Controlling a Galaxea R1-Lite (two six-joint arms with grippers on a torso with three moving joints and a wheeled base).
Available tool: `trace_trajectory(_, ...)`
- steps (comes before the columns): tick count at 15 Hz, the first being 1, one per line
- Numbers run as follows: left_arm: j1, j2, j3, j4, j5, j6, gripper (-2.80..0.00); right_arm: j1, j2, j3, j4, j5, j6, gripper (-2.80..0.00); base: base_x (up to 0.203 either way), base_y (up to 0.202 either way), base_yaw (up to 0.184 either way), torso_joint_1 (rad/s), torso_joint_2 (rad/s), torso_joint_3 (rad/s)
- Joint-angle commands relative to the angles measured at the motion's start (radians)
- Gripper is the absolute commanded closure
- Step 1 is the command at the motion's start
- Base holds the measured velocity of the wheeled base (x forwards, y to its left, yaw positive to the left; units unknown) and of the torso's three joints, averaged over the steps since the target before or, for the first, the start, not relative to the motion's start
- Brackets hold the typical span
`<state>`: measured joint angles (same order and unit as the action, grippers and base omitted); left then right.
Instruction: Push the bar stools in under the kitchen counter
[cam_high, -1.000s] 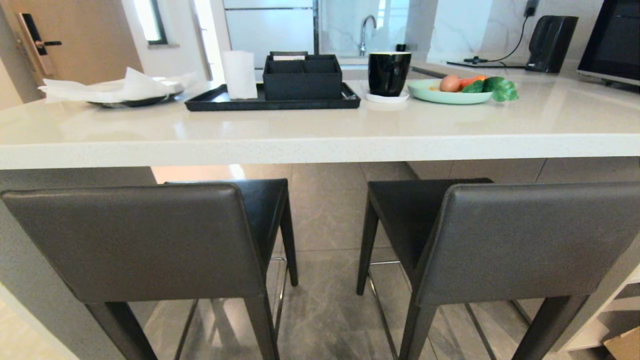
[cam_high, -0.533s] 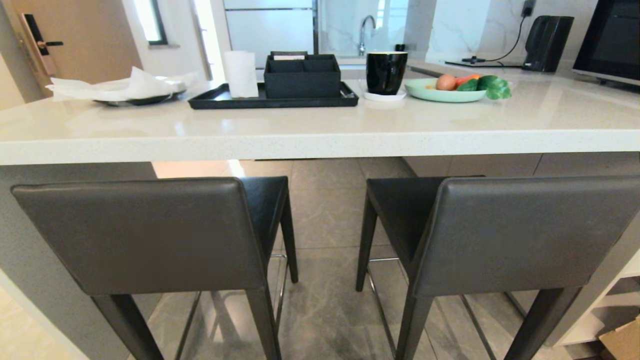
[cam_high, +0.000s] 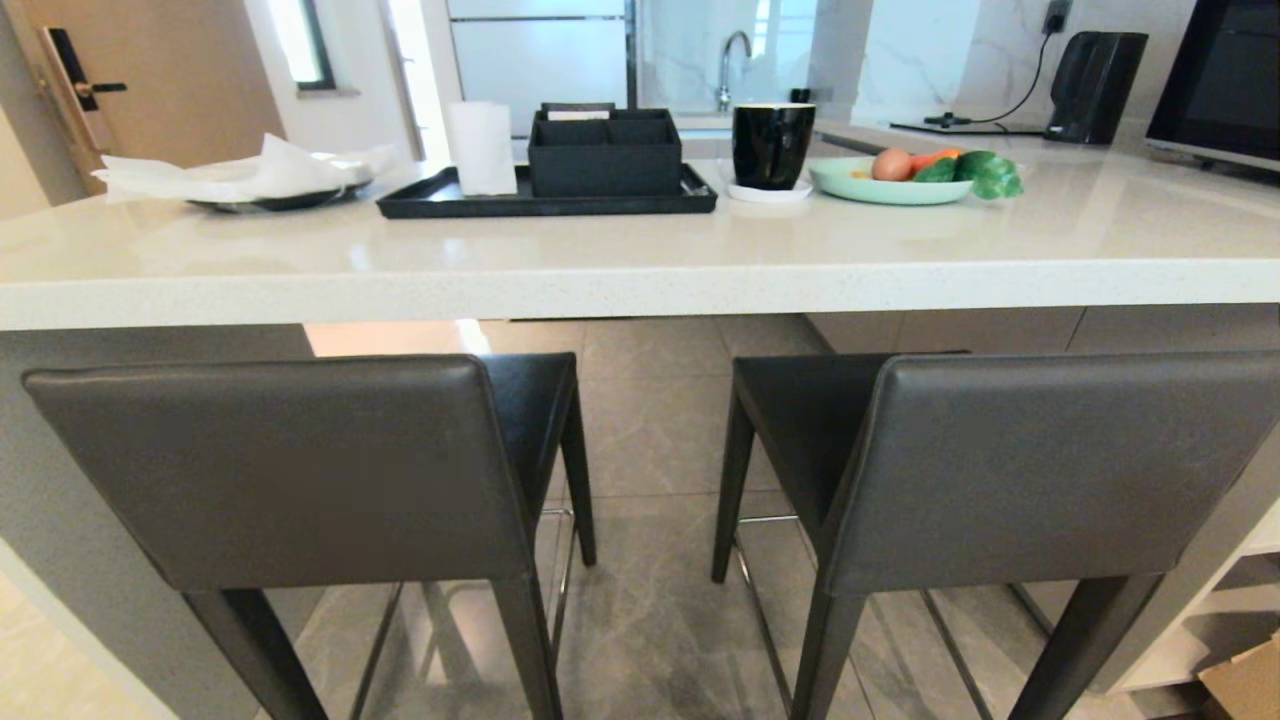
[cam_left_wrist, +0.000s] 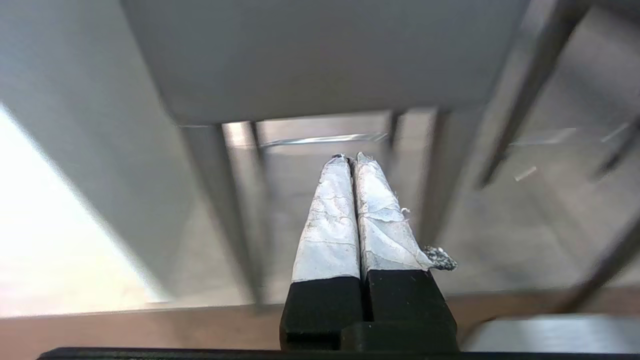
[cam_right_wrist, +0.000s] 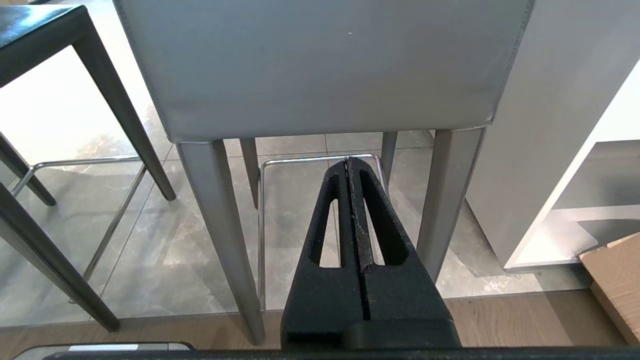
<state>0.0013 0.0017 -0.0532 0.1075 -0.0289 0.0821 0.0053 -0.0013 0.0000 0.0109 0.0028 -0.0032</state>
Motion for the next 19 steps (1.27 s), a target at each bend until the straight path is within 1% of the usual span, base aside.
trace_trajectory(1,0.000,0.000,0.015,-0.005,0.011,0.047,0.00,0.001,0.001,0.002,0.000,0.000,0.002,0.00,0.000,0.000,0.000,0.000,0.00,0.000)
trace_trajectory(3,0.000,0.000,0.013,-0.005,0.009,-0.022,0.00,0.001,0.001,0.002,0.000,0.000,0.002,0.00,0.000,0.000,0.000,0.000,0.00,0.000)
trace_trajectory(4,0.000,0.000,0.013,-0.005,0.013,-0.027,0.00,0.001,0.001,0.002,0.000,0.000,0.002,0.00,0.000,0.000,0.000,0.000,0.00,0.000)
trace_trajectory(19,0.000,0.000,0.012,-0.003,0.012,-0.028,0.00,0.001,0.001,0.002,-0.002,0.000,0.003,0.00,0.000,0.000,0.000,0.000,0.00,0.000)
